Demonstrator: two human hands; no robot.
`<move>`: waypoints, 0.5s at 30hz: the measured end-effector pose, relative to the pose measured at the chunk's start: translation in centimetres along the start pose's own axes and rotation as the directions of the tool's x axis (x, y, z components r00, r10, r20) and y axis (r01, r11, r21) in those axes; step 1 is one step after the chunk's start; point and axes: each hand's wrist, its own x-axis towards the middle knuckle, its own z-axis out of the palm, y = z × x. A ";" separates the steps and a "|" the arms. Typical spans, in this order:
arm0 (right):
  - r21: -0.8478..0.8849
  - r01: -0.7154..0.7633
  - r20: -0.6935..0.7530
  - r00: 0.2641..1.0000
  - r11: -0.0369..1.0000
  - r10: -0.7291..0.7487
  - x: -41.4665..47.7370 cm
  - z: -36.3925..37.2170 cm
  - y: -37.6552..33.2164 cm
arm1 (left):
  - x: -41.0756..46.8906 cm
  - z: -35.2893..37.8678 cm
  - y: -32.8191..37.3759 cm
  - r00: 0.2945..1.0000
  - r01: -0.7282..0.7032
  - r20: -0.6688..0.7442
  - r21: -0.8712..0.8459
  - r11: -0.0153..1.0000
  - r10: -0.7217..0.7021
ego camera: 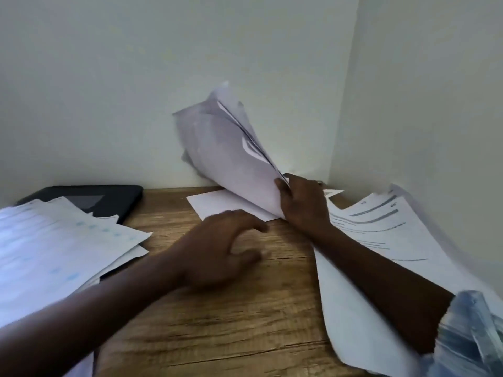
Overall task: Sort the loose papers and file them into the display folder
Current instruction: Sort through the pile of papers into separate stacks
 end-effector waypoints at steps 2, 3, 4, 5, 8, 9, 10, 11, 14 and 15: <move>-0.029 0.013 -0.059 0.998 0.999 -0.015 -0.2 0.5 0.2 | 0.8 -0.2 -3.2 0.970 0.224 0.086 0.061 0.973 -0.228; -0.039 0.026 -0.066 0.997 0.999 -0.028 -0.3 0.7 0.3 | 1.6 0.0 -4.2 0.949 0.277 0.128 0.100 0.956 -0.288; -0.048 0.043 -0.061 0.997 0.998 -0.046 -0.6 0.8 0.2 | 2.4 0.1 -4.7 0.934 0.297 0.166 0.133 0.946 -0.316; -0.058 0.063 -0.051 0.997 0.996 -0.066 -0.8 1.0 0.2 | 3.1 0.3 -4.9 0.924 0.299 0.200 0.161 0.941 -0.327; -0.056 0.077 -0.060 0.995 0.995 -0.081 -0.9 1.1 0.4 | 4.3 0.3 -3.5 0.884 0.258 0.292 0.345 0.902 -0.365; -0.041 0.062 -0.077 0.995 0.997 -0.065 -0.7 1.1 0.5 | 4.0 -0.1 -2.4 0.889 0.207 0.296 0.422 0.883 -0.350; -0.031 0.047 -0.094 0.994 0.998 -0.049 -0.5 1.1 0.6 | 3.4 -0.6 -1.1 0.908 0.138 0.287 0.481 0.866 -0.304; -0.027 0.034 -0.105 0.994 0.999 -0.036 -0.3 1.1 0.6 | 2.6 -1.1 0.1 0.931 0.060 0.279 0.523 0.850 -0.237; -0.011 0.001 -0.117 0.993 1.000 -0.002 -0.2 1.2 0.5 | -0.2 -2.2 1.9 0.945 -0.094 0.314 0.520 0.849 -0.088; -0.001 -0.013 -0.108 0.994 1.000 0.013 -0.1 1.2 0.5 | -0.9 -2.5 1.8 0.953 -0.089 0.298 0.460 0.884 -0.060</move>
